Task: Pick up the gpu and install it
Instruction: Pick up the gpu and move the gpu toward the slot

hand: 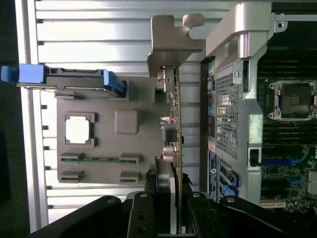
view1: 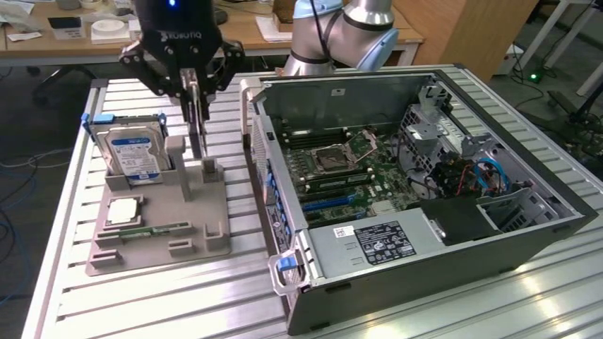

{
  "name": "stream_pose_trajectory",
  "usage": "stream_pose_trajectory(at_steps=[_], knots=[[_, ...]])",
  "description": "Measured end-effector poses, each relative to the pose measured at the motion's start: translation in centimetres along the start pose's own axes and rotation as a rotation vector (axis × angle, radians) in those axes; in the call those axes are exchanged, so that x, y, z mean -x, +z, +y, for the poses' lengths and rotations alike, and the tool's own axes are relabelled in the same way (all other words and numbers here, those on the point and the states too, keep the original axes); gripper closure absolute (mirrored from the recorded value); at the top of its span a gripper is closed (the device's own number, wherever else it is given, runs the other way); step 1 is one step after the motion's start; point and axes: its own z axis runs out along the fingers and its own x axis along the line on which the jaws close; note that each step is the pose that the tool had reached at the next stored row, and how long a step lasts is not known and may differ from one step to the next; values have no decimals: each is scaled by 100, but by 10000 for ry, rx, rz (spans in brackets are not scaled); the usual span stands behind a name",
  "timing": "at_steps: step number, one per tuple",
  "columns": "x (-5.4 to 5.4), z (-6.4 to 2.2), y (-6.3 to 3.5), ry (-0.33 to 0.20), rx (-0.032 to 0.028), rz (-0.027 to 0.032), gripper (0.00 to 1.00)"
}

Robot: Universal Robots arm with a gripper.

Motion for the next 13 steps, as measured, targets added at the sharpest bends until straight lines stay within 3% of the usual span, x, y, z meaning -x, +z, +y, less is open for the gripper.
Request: stream_pose_trajectory(at_steps=[3, 8, 13], knots=[[2, 1, -85, -1, 1, -1, 72], [3, 1, -101, -2, 4, -71, 72], [95, 6, -100, -1, 2, -72, 72]])
